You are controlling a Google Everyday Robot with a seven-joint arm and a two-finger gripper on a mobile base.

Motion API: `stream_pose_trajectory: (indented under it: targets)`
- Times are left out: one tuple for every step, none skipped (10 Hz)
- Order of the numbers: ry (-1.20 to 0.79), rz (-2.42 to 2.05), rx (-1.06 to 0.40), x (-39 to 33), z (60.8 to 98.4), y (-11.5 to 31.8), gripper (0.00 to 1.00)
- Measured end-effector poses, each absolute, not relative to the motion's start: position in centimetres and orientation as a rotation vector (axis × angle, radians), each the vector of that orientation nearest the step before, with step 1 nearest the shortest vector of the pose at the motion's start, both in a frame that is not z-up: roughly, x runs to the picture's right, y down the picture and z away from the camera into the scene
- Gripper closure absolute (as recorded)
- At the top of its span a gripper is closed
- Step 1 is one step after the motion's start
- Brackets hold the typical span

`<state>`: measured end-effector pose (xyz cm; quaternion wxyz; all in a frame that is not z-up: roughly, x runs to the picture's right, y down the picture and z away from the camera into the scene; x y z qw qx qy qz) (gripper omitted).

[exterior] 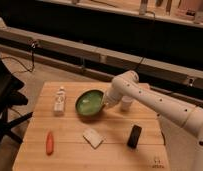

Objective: Pick up the ceramic bowl

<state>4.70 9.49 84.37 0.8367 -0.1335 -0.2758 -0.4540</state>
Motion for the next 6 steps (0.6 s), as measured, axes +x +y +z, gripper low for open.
stream_pose_trajectory:
  targets:
    - [-0.586,-0.961,-0.278,5.0,84.2,9.3,1.0]
    - [-0.589,-0.96,-0.276,5.2,84.2,9.2,1.0]
    - [-0.591,-0.961,-0.272,5.4,84.1,9.1,1.0]
    - [-0.591,-0.962,-0.266,5.7,83.8,8.9,1.0]
    - [-0.592,-0.963,-0.261,5.9,83.5,8.7,1.0]
    - [-0.592,-0.965,-0.256,6.1,83.2,8.4,1.0]
